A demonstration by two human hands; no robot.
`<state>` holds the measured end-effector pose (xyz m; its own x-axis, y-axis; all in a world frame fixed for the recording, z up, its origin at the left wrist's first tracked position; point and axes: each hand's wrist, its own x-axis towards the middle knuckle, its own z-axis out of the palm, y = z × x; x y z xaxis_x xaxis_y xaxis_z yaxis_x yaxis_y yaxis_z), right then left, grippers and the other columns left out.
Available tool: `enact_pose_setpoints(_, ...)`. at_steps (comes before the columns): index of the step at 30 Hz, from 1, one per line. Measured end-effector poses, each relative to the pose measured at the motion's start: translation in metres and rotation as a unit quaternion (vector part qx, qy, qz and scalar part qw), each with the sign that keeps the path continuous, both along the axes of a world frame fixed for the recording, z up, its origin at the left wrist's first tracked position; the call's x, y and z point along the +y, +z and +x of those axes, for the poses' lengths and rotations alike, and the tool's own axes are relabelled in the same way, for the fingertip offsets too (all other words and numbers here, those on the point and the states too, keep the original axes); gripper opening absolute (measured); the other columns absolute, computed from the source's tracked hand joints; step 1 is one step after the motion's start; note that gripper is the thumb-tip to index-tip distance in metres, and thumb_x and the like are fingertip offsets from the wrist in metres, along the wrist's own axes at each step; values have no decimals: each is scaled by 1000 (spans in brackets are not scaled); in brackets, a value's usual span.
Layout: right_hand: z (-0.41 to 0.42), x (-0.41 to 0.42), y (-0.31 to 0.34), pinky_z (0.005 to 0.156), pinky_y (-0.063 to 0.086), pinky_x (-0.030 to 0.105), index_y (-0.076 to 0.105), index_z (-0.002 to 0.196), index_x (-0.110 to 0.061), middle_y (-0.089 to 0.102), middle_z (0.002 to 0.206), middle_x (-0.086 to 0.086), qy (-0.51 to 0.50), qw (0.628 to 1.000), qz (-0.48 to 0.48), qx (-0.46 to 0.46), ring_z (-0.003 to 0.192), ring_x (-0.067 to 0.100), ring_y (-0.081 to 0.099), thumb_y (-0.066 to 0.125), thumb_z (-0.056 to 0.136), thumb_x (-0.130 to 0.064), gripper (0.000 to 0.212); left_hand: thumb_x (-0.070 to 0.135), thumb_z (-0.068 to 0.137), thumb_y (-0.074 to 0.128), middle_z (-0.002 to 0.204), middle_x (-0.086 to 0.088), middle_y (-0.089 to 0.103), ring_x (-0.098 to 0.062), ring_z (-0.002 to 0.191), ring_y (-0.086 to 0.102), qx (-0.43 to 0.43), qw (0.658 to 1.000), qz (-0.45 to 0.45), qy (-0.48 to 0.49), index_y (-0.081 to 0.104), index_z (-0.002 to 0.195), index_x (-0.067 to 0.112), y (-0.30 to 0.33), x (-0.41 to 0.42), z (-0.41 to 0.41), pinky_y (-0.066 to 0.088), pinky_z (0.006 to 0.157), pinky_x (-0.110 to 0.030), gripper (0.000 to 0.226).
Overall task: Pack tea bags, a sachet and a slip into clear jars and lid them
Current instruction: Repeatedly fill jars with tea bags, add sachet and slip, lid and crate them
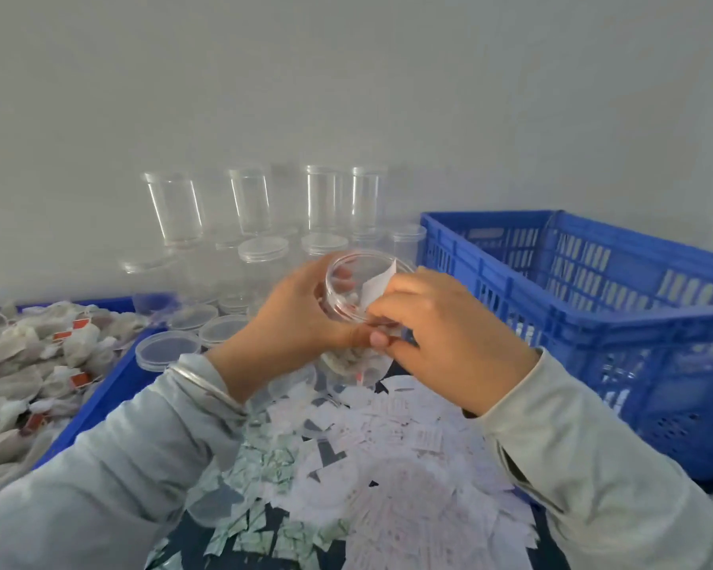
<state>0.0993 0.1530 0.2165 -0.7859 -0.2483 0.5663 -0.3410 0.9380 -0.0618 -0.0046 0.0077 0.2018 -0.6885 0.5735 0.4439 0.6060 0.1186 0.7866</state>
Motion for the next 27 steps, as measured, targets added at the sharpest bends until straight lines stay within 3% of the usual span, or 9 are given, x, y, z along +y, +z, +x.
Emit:
enact_pose_setpoints(3, 12, 37, 28, 69, 31, 27, 69, 79, -7, 57, 75, -3, -51, 997, 37, 40, 72, 14, 39, 66, 81, -7, 4, 39, 38, 91, 96, 24, 67, 13, 93, 60, 30, 997, 36, -57, 52, 97, 47, 27, 44, 7, 47, 78, -10, 71)
enact_pose_setpoints(7, 28, 82, 60, 66, 41, 36, 73, 80, -9, 64, 76, 5, -114, 987, 73, 86, 71, 22, 45, 67, 75, -5, 9, 41, 41, 94, 112, 14, 55, 3, 105, 54, 64, 994, 62, -68, 48, 100, 50, 58, 101, 9, 46, 97, -26, 75)
enact_pose_setpoints(11, 32, 126, 85, 70, 45, 40, 75, 86, -13, 68, 84, 7, -170, 974, 102, 111, 84, 31, 55, 66, 77, -11, 13, 44, 44, 90, 108, 19, 49, 7, 99, 51, 110, 989, 70, -62, 44, 107, 46, 79, 157, 7, 39, 86, -4, 79)
enact_pose_setpoints(12, 30, 144, 91, 71, 44, 40, 75, 88, -14, 68, 86, 8, -187, 970, 108, 109, 87, 32, 55, 66, 79, -14, 13, 42, 48, 89, 106, 20, 48, 8, 95, 51, 113, 989, 75, -61, 44, 107, 46, 83, 177, 5, 39, 84, -4, 75)
enact_pose_setpoints(15, 19, 184, 101, 73, 44, 39, 75, 88, -20, 64, 83, 5, -219, 966, 111, 76, 88, 32, 57, 65, 81, -22, 12, 31, 58, 88, 102, 24, 49, 11, 89, 54, 80, 990, 85, -83, 47, 103, 44, 83, 221, -5, 48, 85, -16, 62)
enact_pose_setpoints(18, 1, 215, 103, 70, 45, 36, 72, 82, -23, 56, 76, 0, -250, 960, 124, 27, 85, 29, 58, 63, 84, -28, 11, 26, 64, 87, 99, 25, 54, 20, 82, 55, 40, 989, 92, -105, 51, 101, 41, 76, 254, -22, 48, 77, -9, 53)
enact_pose_setpoints(22, -33, 251, 97, 66, 38, 28, 72, 89, -29, 64, 91, 5, -305, 943, 133, -29, 86, 28, 59, 60, 88, -37, 15, 28, 71, 83, 118, 7, 64, -9, 111, 58, 1, 995, 59, -78, 56, 121, 19, 58, 292, -52, 48, 98, -33, 58)
enact_pose_setpoints(25, -68, 275, 87, 64, 34, 26, 73, 93, -29, 62, 88, 3, -349, 925, 135, -72, 81, 26, 56, 57, 90, -34, 16, 39, 75, 78, 130, 3, 54, -10, 113, 51, -15, 1000, -28, 0, 44, 137, 15, 41, 310, -69, 42, 88, -20, 74)
enact_pose_setpoints(27, -93, 288, 76, 62, 34, 25, 72, 94, -26, 52, 78, 0, -385, 900, 167, -115, 74, 24, 51, 55, 91, -29, 18, 37, 79, 74, 129, 1, 54, -11, 111, 51, -26, 999, -28, 25, 45, 137, 13, 32, 319, -77, 41, 86, -18, 69)
